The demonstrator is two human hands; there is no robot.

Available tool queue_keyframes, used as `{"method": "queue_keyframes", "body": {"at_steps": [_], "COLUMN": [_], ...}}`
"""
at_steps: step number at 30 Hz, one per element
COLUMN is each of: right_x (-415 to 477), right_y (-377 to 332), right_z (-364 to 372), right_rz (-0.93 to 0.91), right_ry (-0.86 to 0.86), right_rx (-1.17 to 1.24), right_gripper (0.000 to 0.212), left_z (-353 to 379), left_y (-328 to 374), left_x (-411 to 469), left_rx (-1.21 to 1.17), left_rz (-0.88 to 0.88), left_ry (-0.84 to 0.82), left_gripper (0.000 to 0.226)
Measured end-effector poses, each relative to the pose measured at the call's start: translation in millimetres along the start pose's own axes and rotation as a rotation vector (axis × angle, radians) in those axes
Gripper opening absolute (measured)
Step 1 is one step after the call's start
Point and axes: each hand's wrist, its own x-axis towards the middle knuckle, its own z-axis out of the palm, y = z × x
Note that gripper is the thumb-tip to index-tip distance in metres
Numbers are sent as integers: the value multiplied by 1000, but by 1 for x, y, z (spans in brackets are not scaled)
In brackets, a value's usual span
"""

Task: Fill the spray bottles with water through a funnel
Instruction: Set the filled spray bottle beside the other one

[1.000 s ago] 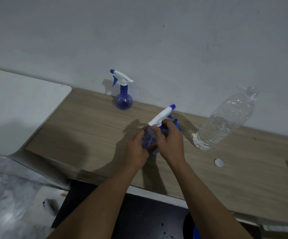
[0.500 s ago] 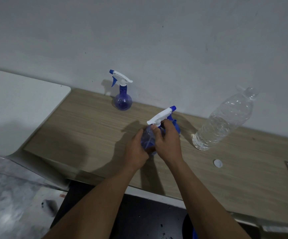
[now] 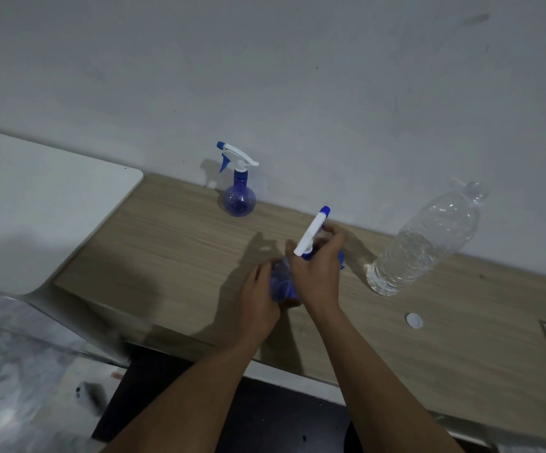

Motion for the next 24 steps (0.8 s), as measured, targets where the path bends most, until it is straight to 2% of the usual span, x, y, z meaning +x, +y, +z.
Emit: {"method": "queue_keyframes", "body": {"at_steps": [2,3,5,7,9,11,13,18,20,24], "right_x": [4,6,9,9,4,-5,-17,-63,-84,-115], "right_y": [-2,-3,-6,-10,-15,-23,-30,-43,-45,-45], "right_z": [-2,-3,-6,-10,-13,-13,-13,-6,-3,0], "right_rz": [-18,-15,-21,-47,-56,-4,68,168,203,270], "right_ry": [-7,-12,-12,-4,-19,-77,-174,-456,-501,-550], "right_rx": [-47,-59,-91,-120,-118,-84,-69,-168,-192,-203], "right_gripper": [67,64,45,26,16,16,15,15,11,20], "left_z": [-9,-13,-27,-43,-61,-83,-105,-149,-158,-172], "left_y": [1,0,-4,-8,-16,-20,-29,-46,-45,-44], "left_x": [-4,-4,-9,-13,-13,-12,-9,-13,-21,-34], "left_rx": [8,6,35,67,128,255,356,550,590,625], "left_rz": [0,-11,-10,39,83,105,59,-179,-211,-194], "left_ry": [-115,-175,-228,-150,-49,1,-17,-220,-263,-244], "left_gripper": [60,57,54,56,52,48,48,61,64,63]}}
